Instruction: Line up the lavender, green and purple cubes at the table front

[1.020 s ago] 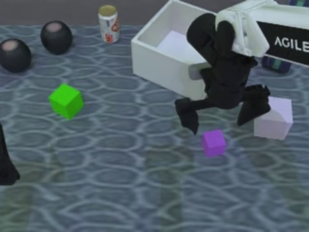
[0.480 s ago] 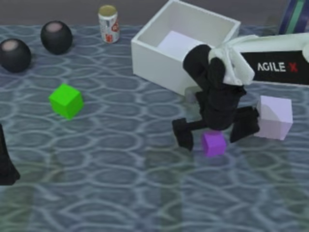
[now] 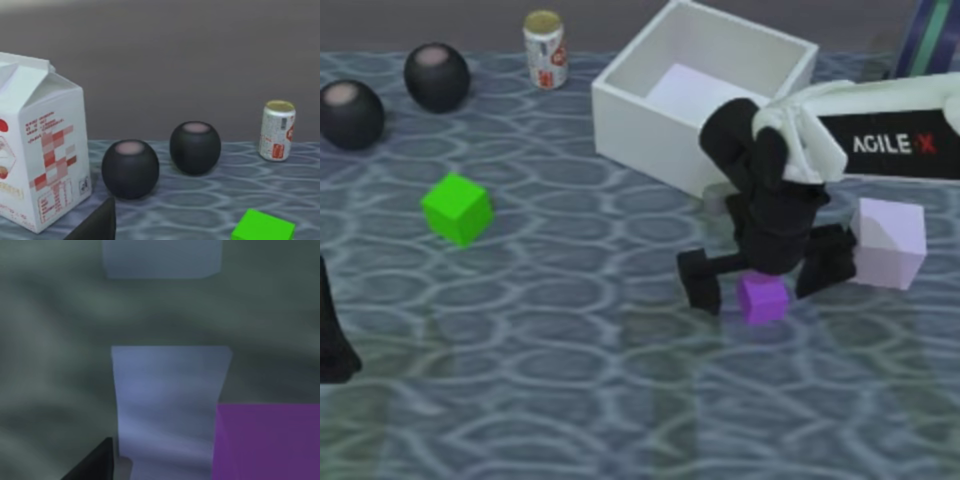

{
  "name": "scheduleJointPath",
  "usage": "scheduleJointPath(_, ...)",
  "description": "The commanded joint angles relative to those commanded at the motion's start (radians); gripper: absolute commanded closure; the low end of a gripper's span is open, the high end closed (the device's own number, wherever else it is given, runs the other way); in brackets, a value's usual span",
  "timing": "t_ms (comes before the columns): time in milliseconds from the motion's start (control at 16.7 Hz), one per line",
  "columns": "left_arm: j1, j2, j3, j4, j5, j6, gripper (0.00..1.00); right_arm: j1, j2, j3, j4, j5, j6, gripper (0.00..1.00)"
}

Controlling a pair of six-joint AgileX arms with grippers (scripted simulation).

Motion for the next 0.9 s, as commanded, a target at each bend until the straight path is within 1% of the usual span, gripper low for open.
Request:
scheduleJointPath(660,0.000,0.000,0.000,0.000,0.000,0.000,0.00,0.000,0.000,0.000,0.000,0.000,0.000,0.98)
scheduleJointPath(720,0.000,0.000,0.000,0.000,0.000,0.000,0.00,0.000,0.000,0.000,0.000,0.000,0.000,1.00)
scheduleJointPath(900,0.000,0.000,0.000,0.000,0.000,0.000,0.00,0.000,0.000,0.000,0.000,0.000,0.000,1.00)
